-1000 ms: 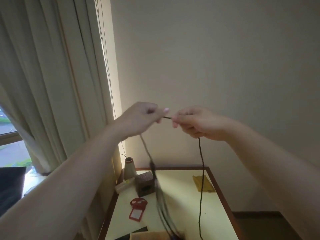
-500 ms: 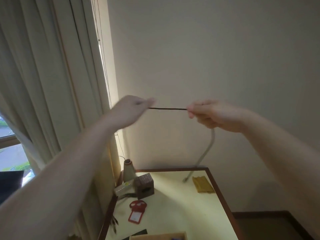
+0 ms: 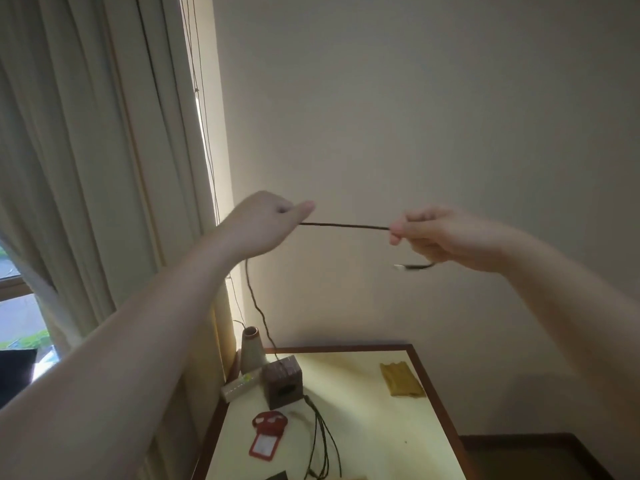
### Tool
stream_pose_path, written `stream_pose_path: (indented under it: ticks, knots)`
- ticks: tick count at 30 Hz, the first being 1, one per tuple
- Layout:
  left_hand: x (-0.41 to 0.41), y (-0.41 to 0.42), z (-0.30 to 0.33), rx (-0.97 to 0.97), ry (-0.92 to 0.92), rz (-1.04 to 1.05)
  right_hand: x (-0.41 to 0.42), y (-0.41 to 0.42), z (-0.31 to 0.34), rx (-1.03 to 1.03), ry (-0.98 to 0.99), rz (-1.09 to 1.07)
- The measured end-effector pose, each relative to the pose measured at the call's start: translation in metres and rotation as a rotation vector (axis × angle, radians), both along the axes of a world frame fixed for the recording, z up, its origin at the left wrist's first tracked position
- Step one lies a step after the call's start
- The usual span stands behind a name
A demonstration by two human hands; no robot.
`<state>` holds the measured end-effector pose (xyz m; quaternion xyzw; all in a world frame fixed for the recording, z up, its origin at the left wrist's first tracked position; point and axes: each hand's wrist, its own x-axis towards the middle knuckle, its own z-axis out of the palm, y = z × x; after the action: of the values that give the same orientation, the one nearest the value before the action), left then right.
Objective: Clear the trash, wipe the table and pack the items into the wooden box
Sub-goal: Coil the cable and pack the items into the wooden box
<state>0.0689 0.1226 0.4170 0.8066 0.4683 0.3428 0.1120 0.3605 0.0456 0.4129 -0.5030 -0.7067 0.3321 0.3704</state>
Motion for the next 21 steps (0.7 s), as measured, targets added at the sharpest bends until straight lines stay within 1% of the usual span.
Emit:
stream_pose_path:
  ticks: [1,3,4,8,10,12,14,16,17,19,21]
  knots:
    - [-0.008,0.005,-0.005,0.005,-0.03,0.046,0.009,-0.003,-0.006,-0.031,-0.005,-0.013]
    - [-0.006,0.006,-0.012,0.021,-0.03,0.097,0.01,-0.004,-0.018,-0.056,-0.013,-0.039]
    - [0.006,0.001,-0.014,0.018,-0.02,0.081,0.002,-0.002,-0.023,-0.048,0.025,-0.045]
    - [0.065,-0.027,-0.02,0.028,0.026,-0.09,-0.043,0.008,-0.03,0.032,0.254,-0.008]
    - [0.072,-0.026,-0.017,0.09,-0.008,-0.097,-0.046,0.008,-0.03,0.027,0.284,-0.019]
    - [0.06,-0.016,-0.013,0.169,-0.015,-0.03,-0.034,0.002,-0.032,-0.048,0.202,0.01]
    - [0.046,-0.005,-0.012,0.165,-0.078,0.028,-0.021,-0.008,-0.035,-0.191,0.111,0.101]
    - [0.044,0.002,-0.018,0.142,-0.114,0.052,-0.02,-0.018,-0.035,-0.314,0.135,0.224]
    - [0.049,0.004,-0.023,0.143,-0.123,0.053,-0.028,-0.023,-0.032,-0.338,0.215,0.307]
    - [0.066,0.002,-0.037,0.108,-0.172,0.006,-0.052,-0.026,-0.018,-0.286,0.464,0.405]
    - [0.084,-0.004,-0.056,-0.022,-0.249,-0.078,-0.074,-0.021,0.001,-0.178,0.787,0.319]
